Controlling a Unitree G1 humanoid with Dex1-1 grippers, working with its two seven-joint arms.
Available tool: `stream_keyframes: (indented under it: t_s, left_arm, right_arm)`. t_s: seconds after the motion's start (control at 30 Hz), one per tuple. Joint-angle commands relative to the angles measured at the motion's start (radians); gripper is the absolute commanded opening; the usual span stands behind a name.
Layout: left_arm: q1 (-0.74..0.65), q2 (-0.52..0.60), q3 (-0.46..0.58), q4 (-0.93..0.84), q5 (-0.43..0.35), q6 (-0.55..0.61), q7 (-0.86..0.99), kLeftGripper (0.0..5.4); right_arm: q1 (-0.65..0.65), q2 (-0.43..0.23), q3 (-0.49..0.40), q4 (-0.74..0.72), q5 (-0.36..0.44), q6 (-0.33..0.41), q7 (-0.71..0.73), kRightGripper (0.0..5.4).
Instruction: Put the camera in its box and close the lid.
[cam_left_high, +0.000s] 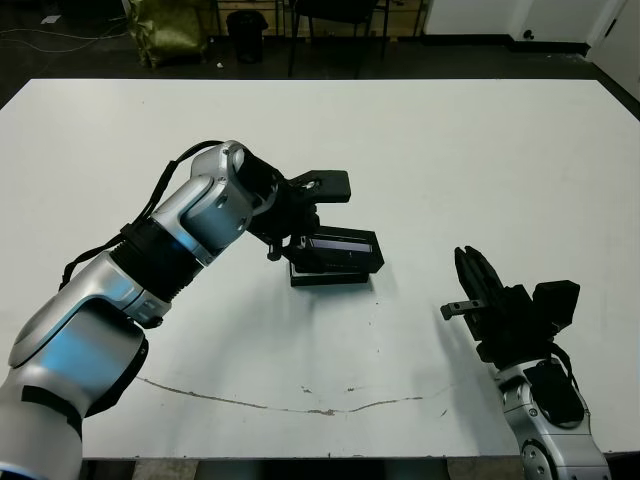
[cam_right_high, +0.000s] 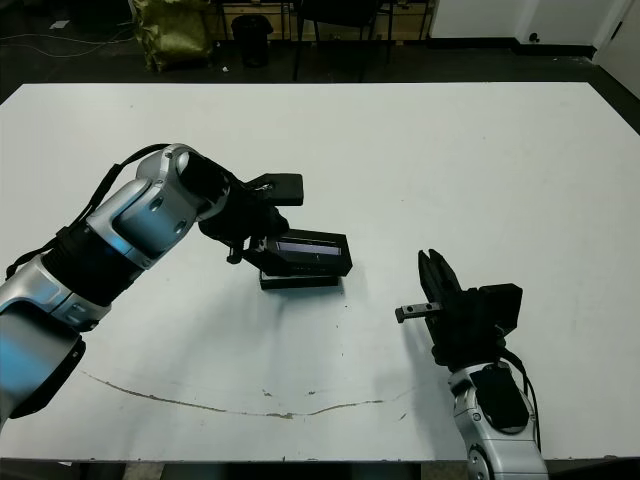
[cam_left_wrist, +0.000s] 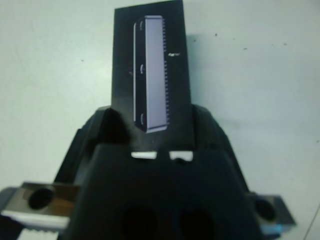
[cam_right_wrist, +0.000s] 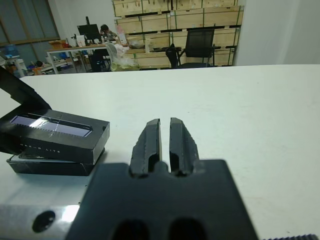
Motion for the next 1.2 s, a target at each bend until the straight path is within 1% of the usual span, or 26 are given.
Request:
stream_keyframes:
  t_s: [0.03,0.17,0.3,0.47,0.7,0.77,0.93,1.03,1.2]
  left_arm:
    - [-0.013,-0.004,-0.019,0.013,0.009,-0.014,0.0,2.45]
    - [-0.024,-0.011,-0.031,0.022,0.015,-0.01,-0.005,2.45]
    - [-0.032,-0.015,-0.035,0.033,0.01,-0.015,-0.013,2.45]
    - [-0.041,-0.011,-0.055,0.03,0.024,-0.028,-0.021,2.45]
    - [-0.054,-0.005,-0.082,0.026,0.039,-0.004,-0.038,2.45]
    - [-0.059,-0.002,-0.087,0.027,0.04,-0.003,-0.046,2.45]
    - [-0.073,-0.006,-0.093,0.041,0.042,0.036,-0.06,2.45]
    - [-0.076,-0.009,-0.094,0.059,0.041,0.028,-0.062,2.45]
    - [-0.08,-0.013,-0.091,0.086,0.036,0.016,-0.07,2.45]
  right_arm:
    - [0.009,0.001,-0.012,0.008,0.019,0.01,0.007,0.0]
    - [0.012,-0.004,-0.009,-0.005,0.001,0.021,-0.006,0.0]
    - [0.013,-0.001,-0.01,-0.006,0.008,0.024,-0.005,0.0]
    - [0.015,0.001,-0.01,-0.013,0.011,0.031,-0.007,0.0]
    - [0.018,0.003,-0.009,-0.014,0.009,0.032,-0.011,0.0]
    - [0.02,0.002,-0.008,-0.025,0.004,0.049,-0.022,0.0]
    - [0.025,0.003,-0.011,-0.023,0.006,0.038,-0.019,0.0]
    - [0.025,0.004,-0.014,-0.014,0.018,0.028,-0.008,0.0]
    - [0.026,0.003,-0.013,-0.014,0.013,0.028,-0.008,0.0]
